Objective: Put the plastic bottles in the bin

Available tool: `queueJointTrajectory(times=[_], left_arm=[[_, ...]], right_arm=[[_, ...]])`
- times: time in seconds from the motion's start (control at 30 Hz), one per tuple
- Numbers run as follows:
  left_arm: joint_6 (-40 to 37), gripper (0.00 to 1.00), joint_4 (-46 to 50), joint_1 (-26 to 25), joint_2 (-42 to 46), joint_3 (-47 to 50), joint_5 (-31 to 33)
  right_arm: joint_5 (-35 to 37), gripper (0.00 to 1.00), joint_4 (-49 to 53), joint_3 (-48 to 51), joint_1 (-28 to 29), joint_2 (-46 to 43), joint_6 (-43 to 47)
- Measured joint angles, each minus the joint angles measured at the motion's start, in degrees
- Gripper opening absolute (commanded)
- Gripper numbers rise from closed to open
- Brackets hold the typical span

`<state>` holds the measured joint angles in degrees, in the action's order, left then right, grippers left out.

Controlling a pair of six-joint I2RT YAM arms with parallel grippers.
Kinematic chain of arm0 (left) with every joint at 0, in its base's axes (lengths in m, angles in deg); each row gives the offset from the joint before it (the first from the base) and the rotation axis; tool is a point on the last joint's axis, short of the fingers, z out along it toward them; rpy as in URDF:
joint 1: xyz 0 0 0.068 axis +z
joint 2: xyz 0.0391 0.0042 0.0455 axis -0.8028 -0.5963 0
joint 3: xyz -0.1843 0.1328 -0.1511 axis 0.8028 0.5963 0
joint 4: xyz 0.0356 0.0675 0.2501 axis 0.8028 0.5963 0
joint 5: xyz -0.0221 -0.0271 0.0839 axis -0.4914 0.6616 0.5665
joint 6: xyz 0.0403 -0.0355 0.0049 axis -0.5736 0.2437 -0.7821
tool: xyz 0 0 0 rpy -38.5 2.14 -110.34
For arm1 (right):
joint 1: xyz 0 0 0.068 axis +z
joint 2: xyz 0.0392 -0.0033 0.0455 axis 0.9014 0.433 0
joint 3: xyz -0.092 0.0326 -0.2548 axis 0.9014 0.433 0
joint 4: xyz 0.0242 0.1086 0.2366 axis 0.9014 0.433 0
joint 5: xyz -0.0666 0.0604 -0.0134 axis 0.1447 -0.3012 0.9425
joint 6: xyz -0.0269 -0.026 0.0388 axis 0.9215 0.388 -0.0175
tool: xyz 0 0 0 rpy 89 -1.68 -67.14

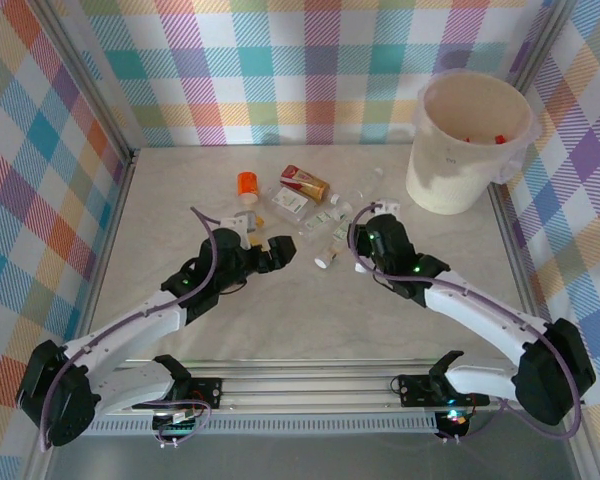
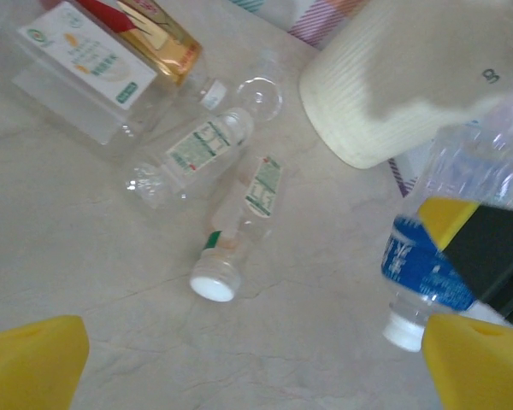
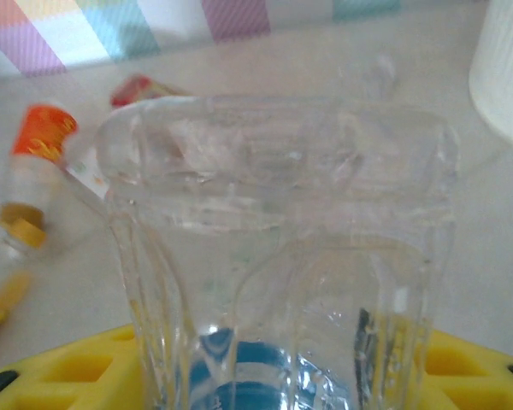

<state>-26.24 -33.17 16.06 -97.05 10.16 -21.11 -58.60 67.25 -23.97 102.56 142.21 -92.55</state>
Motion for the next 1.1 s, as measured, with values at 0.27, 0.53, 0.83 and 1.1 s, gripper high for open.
queueJointTrajectory(times=[0.27,0.53,0.83,1.1], left_arm=[[1.1,1.0,-5.9,0.0,-3.2,-0.5,-3.3],[2.5,1.0,-6.2,0.0,-3.6,-0.7,-3.6],[2.9,1.0,-6.2,0.0,-3.4,-0.7,-2.1],[2.9,1.0,-5.9,0.0,-2.8,-0.7,-0.6]], right_arm=[[0.8,0.37,-9.8,-7.0,-0.1,0.5,14.6],[0.7,0.36,-17.3,-14.4,-2.5,4.5,27.7],[-2.8,0.35,-20.3,-25.6,-13.7,13.1,36.6],[-3.6,0.35,-17.1,-44.8,-25.9,26.7,41.7]])
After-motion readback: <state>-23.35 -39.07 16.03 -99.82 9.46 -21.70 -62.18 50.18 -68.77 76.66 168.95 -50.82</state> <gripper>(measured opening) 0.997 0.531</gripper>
